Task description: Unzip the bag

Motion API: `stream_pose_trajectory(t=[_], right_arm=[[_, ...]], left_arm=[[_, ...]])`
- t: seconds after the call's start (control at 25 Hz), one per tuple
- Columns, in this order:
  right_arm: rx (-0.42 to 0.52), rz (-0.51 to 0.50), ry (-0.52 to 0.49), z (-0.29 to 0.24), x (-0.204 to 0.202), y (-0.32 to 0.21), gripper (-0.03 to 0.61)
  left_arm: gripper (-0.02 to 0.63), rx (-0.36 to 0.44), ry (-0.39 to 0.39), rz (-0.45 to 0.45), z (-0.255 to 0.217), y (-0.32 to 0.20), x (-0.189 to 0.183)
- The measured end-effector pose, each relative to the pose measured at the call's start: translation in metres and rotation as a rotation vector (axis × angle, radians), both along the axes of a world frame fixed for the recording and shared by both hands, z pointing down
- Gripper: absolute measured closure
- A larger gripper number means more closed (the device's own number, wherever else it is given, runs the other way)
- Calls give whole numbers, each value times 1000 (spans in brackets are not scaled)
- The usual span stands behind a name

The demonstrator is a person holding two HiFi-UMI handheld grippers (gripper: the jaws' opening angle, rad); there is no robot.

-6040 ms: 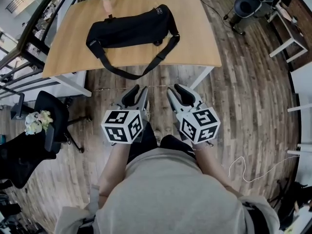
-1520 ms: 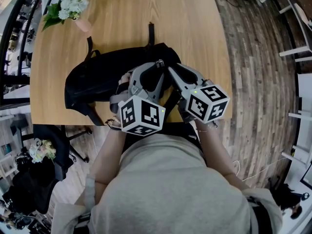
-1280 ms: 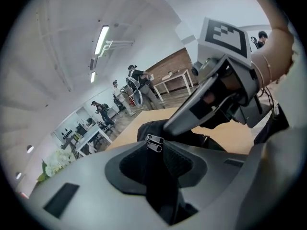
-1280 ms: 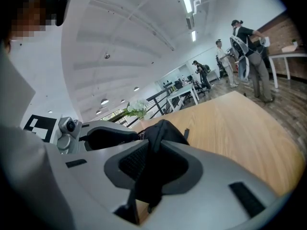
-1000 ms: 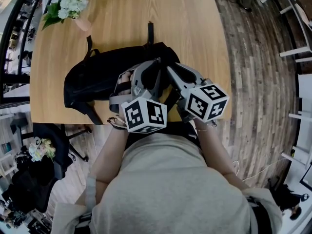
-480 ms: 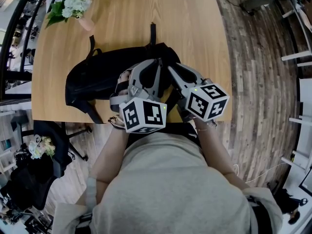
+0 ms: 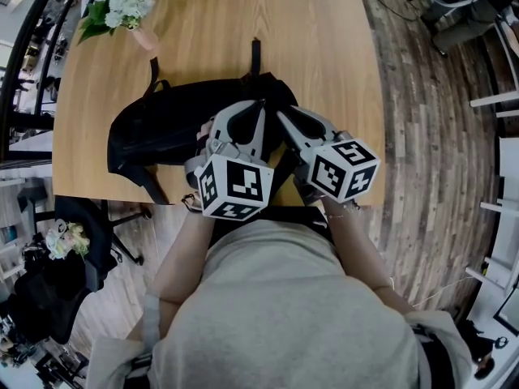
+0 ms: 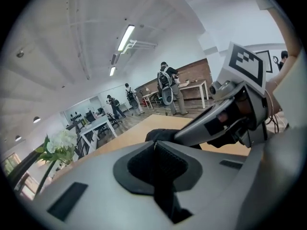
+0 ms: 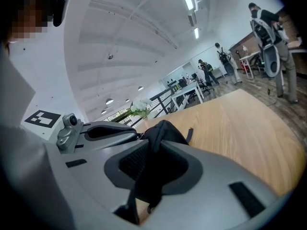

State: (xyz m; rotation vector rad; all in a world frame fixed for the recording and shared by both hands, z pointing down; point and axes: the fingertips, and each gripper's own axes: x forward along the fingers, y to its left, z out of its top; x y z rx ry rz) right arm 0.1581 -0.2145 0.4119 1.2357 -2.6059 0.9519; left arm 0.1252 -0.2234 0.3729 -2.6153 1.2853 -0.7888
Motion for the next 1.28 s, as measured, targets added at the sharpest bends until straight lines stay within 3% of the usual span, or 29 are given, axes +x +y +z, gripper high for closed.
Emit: stream_pose_trajectory(t=[0.32, 0.76, 0.92, 1.28], right_arm=[[16, -20, 0, 0, 0, -2, 494], [50, -13, 17, 1, -1, 0, 500], [60, 18, 38, 2, -1, 0, 500], [76, 138, 95, 2, -1, 2, 503]], left_arm=[[594, -120, 252, -117, -9, -3, -16], [594, -324, 602, -181, -5, 2, -36], [594, -370, 656, -164, -2, 3, -41], [594, -453, 688, -78, 3, 6, -47]])
